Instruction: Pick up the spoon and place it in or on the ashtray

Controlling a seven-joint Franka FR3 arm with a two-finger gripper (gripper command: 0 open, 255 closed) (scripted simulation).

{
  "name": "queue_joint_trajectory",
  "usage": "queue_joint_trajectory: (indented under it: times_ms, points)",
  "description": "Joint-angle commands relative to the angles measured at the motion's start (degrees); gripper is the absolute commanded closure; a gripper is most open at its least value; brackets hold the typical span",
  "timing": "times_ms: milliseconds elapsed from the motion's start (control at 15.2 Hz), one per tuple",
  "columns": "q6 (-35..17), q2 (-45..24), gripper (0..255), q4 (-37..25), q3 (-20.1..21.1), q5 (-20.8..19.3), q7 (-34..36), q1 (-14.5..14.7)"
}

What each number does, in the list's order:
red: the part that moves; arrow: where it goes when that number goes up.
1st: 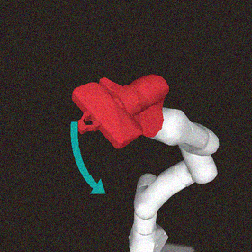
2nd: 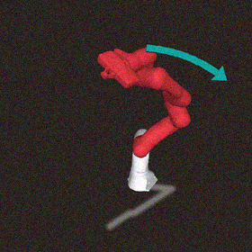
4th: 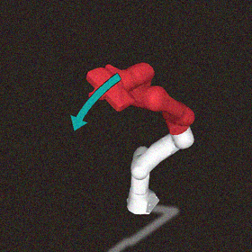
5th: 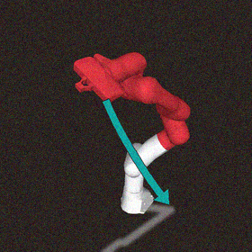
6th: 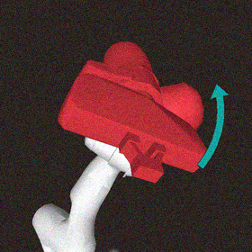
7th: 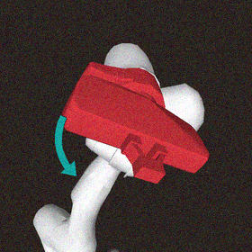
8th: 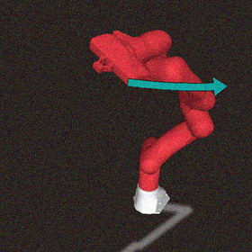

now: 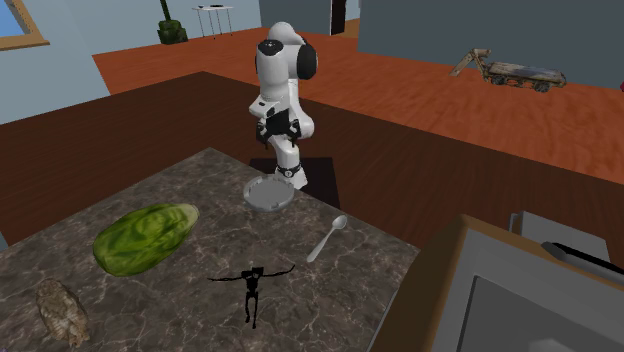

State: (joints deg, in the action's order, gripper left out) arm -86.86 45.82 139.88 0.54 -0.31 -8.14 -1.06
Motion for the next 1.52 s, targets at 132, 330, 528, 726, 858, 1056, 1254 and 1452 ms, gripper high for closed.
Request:
queue_joint_trajectory:
  times_ms: [132, 330, 528, 726, 858, 1056, 1254, 1452]
  points:
    - [-2.6, -3.1, 0, -0.6, 1.8, 2.4, 4.2, -0.2]
    - [-6.6, -8.2, 0, -2.0, 4.3, 5.5, 10.3, -0.6]
    - [-10.6, -13.7, 0, -4.2, 6.5, 8.1, 16.2, -1.0]
    - [-14.3, -19.5, 0, -7.0, 8.4, 10.0, 21.8, -1.5]
    - [-16.7, -23.5, 0, -9.2, 9.5, 11.0, 25.5, -1.8]
    - [-19.9, -29.7, 0, -13.0, 10.9, 12.0, 30.9, -2.3]
    - [-22.8, -35.9, 0, -17.4, 11.9, 12.4, 36.2, -2.7]
    - [-25.2, -42.1, 0, -22.3, 12.5, 12.5, 41.3, -2.9]
